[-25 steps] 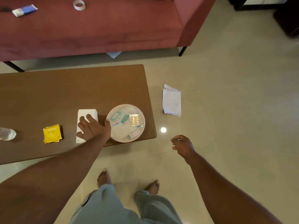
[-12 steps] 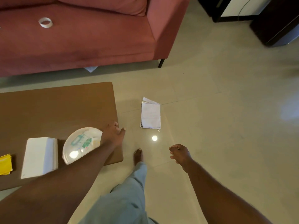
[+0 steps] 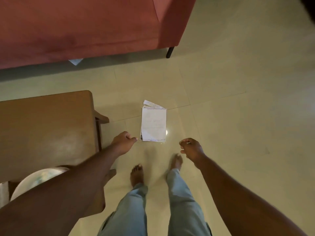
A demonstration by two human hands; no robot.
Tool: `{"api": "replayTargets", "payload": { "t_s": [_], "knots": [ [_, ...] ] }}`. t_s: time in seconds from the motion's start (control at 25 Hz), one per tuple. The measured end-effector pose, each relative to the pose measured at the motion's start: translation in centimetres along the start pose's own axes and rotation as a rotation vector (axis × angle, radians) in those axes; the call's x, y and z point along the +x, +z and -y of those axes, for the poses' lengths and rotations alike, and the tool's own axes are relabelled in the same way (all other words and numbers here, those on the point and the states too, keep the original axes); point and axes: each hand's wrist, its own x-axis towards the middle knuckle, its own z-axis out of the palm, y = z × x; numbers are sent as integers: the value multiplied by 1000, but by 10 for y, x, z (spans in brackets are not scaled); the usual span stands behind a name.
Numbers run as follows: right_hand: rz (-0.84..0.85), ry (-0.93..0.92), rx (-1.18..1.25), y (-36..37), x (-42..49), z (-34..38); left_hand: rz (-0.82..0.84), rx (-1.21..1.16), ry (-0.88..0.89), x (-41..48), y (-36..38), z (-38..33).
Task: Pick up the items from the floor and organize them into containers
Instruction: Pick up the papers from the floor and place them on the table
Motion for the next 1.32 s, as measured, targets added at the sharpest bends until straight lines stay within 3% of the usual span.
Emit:
{"api": "replayTargets", "payload": {
  "t_s": [0.44,0.6,0.8,1.08,1.32],
  "knots": [
    [119,5,-81,99,341,-44,-14,-21,-119,289,154,19],
    [68,8,-115,128,428,-76,-59,9,-188,374,187,40],
    [95,-17,-166,158,473,-94,-133,25,-287,411,216,58],
    [48,18,-37,175,485,-92,-162,-110,-338,418,231,53],
    [59,102,86,180,494,-91,-174,-62,-363,424,226,51]
  ]
}}
